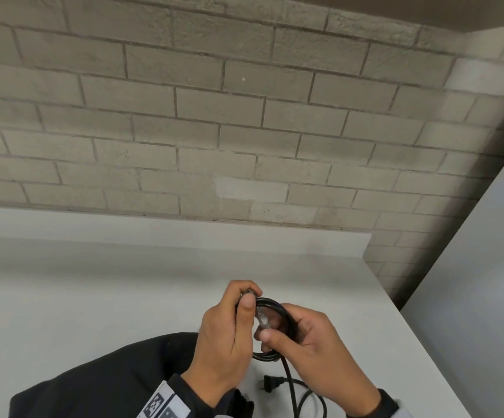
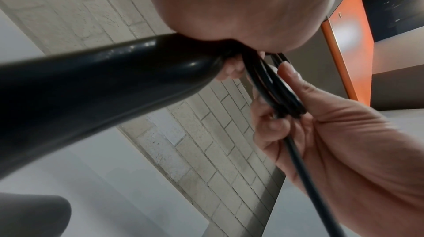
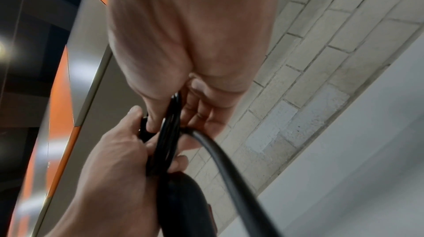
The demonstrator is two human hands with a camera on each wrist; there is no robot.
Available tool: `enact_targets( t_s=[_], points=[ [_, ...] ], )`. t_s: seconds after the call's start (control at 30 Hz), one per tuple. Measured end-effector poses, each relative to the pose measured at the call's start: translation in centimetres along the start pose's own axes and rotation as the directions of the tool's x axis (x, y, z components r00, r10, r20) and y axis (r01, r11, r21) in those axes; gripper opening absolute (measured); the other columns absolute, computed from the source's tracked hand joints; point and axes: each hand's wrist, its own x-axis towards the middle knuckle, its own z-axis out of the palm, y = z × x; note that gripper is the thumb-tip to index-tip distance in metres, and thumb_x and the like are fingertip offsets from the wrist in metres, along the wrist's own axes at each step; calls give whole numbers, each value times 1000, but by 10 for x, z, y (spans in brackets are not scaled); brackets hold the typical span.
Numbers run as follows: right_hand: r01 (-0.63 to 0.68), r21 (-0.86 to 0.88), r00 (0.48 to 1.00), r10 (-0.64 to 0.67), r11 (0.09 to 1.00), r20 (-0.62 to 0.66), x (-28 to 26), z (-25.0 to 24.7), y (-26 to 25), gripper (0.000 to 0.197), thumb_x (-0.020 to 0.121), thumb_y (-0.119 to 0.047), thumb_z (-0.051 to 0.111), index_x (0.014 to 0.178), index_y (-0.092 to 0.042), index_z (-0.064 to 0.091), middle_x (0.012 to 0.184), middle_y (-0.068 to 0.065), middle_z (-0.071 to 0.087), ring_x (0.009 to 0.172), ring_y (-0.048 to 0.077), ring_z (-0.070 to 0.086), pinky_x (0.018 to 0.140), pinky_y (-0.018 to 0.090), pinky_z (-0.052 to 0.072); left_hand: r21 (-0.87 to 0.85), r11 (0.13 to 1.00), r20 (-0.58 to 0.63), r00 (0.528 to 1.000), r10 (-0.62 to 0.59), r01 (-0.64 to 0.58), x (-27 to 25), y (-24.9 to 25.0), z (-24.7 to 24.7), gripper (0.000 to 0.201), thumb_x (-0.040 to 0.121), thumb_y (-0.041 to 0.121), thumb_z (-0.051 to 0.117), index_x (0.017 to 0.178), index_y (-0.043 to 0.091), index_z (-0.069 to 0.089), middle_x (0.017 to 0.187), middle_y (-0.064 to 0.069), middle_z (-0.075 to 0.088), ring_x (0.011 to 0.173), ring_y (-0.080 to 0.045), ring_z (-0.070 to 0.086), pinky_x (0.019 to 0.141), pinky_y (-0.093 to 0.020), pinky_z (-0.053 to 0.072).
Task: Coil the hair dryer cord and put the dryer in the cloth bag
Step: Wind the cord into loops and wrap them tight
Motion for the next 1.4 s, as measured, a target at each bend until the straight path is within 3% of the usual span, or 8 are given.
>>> enact_targets(
  t_s=[0.1, 0.2, 0.33, 0.43, 0.63, 0.8, 0.93, 1.4],
  points=[
    [-15, 82, 995, 22, 996, -94, -4, 9, 3, 47, 73, -3, 81, 106, -35, 67, 80, 1, 69, 79, 19, 67, 83, 41, 58, -14, 1000, -12, 1000, -19, 19, 0, -1, 2, 42, 96, 68, 25, 98, 37, 53, 56, -1, 53, 42, -14, 46, 43, -35, 41],
    [34, -21, 964, -39, 999, -261, -10, 18, 11, 59, 64, -6, 88, 100, -40, 57, 93, -1, 69, 81, 19, 69, 84, 37, 56, -19, 999, -18, 999, -30, 29, 0, -1, 2, 45, 96, 68, 26, 99, 34, 55, 58, 10, 54, 42, -8, 43, 44, -22, 36],
    [204, -471, 765, -441, 858, -470, -11, 28, 31, 55, 62, -11, 88, 99, -33, 54, 105, -9, 53, 94, 9, 59, 77, 15, 48, -15, 1000, -7, 1000, -15, 15, -2, 2, 4, 50, 97, 66, 26, 102, 25, 56, 59, 22, 54, 45, 1, 44, 50, -7, 31],
    [175, -719, 664, -620, 673, -419, -11, 31, 37, 34, 72, -16, 81, 95, -23, 58, 91, -2, 47, 75, 8, 53, 62, 17, 47, -17, 1000, 13, 1000, -8, 9, -3, 4, 7, 46, 96, 68, 27, 103, 31, 53, 60, 23, 55, 46, 1, 47, 51, -7, 33],
    [-70, -790, 867, -355, 609, -350, -10, 42, 30, 23, 89, -37, 48, 96, -23, 65, 69, -6, 58, 46, 13, 56, 34, 23, 43, 9, 1000, 26, 999, 20, -20, -3, 0, 9, 45, 95, 70, 27, 105, 34, 52, 62, 23, 58, 50, 1, 53, 51, -6, 36],
    [-157, -479, 941, -16, 864, -337, -7, 34, 13, 15, 93, -27, 59, 78, -27, 56, 70, -8, 52, 63, 8, 50, 57, 16, 39, 96, 994, 45, 997, 55, -59, -4, -3, 8, 27, 94, 72, 27, 113, 59, 41, 80, 14, 65, 59, -8, 62, 52, -23, 50],
    [-189, -147, 960, 152, 971, -236, -7, 22, -7, 14, 92, -25, 62, 78, -27, 61, 71, 4, 59, 56, 10, 51, 59, 32, 49, 117, 991, 46, 997, 61, -66, -1, -1, 6, 33, 94, 71, 28, 114, 49, 44, 86, 16, 66, 61, -4, 63, 53, -16, 48],
    [-343, 364, 936, 346, 866, 60, -9, -20, -27, 24, 85, -27, 72, 76, -6, 65, 82, 21, 70, 59, 20, 57, 60, 28, 51, 190, 977, 60, 995, 86, -96, 2, 0, 8, 34, 98, 65, 28, 103, 37, 48, 56, 26, 51, 50, -1, 56, 48, -18, 42]
  ],
)
